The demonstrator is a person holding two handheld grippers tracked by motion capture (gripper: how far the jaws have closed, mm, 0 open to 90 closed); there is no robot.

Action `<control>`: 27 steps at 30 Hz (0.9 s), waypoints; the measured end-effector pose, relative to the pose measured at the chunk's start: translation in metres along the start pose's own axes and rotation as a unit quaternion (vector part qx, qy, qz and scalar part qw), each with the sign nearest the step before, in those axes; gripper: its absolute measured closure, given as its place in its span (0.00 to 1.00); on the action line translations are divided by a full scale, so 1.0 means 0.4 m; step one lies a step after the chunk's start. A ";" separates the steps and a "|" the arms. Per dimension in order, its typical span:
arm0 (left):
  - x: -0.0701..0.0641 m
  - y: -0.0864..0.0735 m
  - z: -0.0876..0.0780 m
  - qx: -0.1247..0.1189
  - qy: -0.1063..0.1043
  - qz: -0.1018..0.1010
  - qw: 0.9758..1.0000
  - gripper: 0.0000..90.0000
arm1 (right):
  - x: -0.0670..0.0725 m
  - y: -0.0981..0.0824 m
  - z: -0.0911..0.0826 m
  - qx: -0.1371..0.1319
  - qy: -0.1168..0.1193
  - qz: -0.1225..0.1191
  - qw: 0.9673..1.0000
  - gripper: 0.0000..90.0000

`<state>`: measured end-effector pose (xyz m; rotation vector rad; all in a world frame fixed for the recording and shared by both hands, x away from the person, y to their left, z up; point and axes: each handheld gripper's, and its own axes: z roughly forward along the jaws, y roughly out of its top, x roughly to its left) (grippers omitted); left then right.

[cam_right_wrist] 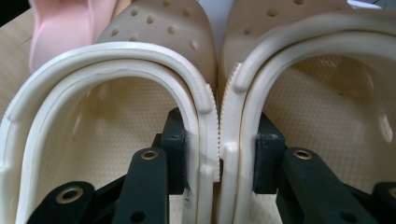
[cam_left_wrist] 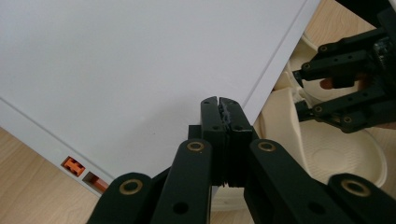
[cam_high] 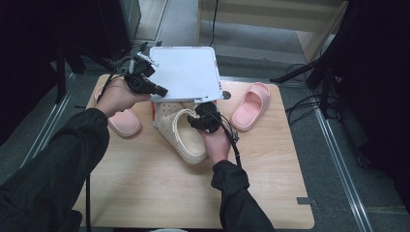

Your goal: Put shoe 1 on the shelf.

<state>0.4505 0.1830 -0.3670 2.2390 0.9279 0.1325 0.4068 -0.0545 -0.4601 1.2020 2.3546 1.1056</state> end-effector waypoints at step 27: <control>0.010 -0.009 0.000 -0.013 -0.013 -0.007 1.000 0.99 | -0.018 -0.012 0.080 0.004 -0.008 0.016 1.000 0.69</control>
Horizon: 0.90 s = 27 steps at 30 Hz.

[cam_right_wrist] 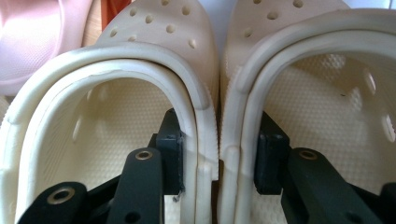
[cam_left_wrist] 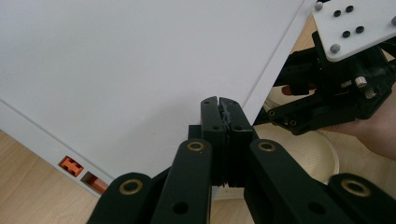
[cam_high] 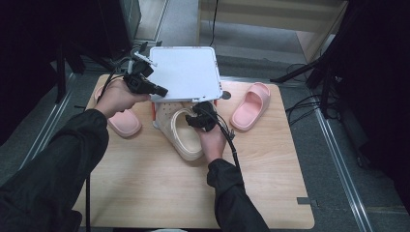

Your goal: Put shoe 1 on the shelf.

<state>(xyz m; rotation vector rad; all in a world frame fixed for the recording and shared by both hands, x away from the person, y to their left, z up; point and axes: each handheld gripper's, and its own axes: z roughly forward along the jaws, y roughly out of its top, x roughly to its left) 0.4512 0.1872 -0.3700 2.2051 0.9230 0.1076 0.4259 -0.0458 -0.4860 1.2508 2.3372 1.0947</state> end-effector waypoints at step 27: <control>0.001 0.001 -0.001 0.003 -0.001 -0.004 1.000 0.99 | -0.008 0.005 -0.001 -0.023 0.009 0.045 0.999 0.59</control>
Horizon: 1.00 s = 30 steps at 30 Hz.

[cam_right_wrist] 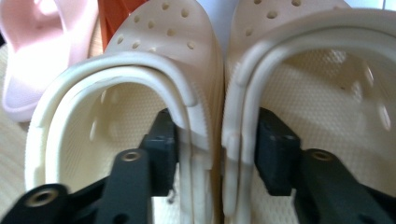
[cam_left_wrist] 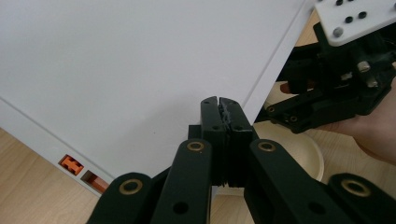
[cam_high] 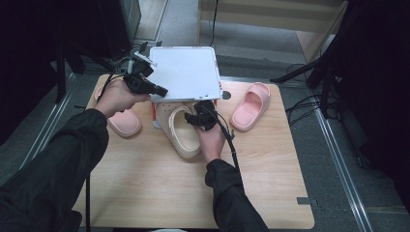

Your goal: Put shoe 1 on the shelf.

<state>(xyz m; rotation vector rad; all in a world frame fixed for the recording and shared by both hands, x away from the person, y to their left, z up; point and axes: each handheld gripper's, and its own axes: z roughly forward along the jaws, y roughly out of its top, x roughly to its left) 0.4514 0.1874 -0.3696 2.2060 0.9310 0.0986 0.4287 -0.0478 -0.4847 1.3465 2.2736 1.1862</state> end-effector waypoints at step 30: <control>-0.003 0.003 -0.002 0.007 0.007 -0.002 1.000 0.99 | 0.003 -0.115 -0.232 0.043 0.121 -0.118 0.985 1.00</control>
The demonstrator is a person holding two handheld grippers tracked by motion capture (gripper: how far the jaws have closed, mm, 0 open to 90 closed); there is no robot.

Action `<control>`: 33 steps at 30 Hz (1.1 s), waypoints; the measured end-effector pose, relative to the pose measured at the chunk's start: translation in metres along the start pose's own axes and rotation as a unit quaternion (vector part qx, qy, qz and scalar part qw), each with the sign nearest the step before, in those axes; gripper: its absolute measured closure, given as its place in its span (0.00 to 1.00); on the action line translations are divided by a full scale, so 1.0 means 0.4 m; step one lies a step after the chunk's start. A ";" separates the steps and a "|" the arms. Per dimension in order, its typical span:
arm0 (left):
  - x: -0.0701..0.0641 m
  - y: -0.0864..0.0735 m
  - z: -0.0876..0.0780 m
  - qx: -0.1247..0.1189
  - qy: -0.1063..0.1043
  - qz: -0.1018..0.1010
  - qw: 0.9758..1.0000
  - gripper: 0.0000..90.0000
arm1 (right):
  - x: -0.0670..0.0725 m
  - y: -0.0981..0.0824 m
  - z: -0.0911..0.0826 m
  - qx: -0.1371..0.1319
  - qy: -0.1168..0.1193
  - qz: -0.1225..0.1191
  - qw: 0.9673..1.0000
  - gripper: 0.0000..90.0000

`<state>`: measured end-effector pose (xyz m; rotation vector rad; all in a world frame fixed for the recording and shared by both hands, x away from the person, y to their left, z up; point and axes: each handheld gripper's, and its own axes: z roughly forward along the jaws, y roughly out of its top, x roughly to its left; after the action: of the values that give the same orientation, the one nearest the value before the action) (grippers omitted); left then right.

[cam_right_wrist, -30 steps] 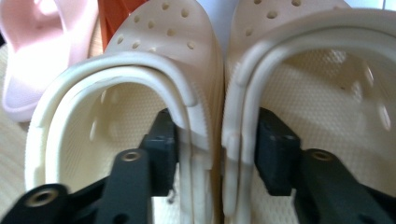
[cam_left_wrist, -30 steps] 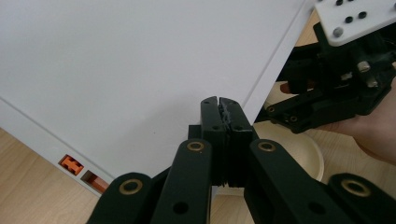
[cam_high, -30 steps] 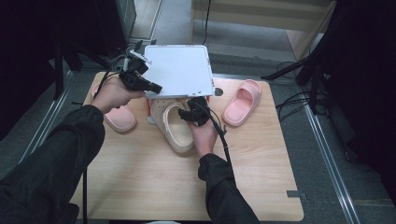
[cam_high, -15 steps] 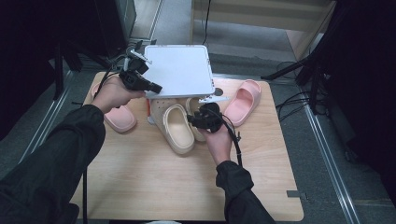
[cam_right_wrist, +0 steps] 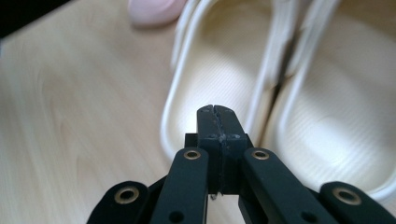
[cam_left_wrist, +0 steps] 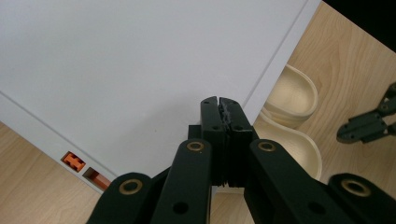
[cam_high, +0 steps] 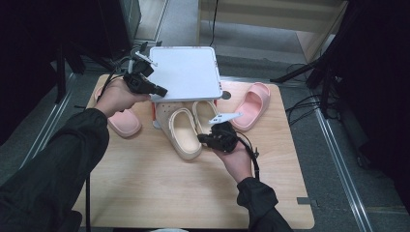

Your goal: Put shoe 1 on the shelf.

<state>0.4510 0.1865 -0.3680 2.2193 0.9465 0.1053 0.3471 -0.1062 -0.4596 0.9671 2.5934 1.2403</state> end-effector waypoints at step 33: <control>-0.007 0.004 0.001 0.006 0.010 -0.005 1.000 0.99 | 0.079 -0.085 0.078 0.036 -0.018 -0.038 0.998 1.00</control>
<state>0.4500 0.1839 -0.3667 2.2281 0.9705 0.1188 0.3162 -0.0828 -0.4996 0.8839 2.6374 1.1082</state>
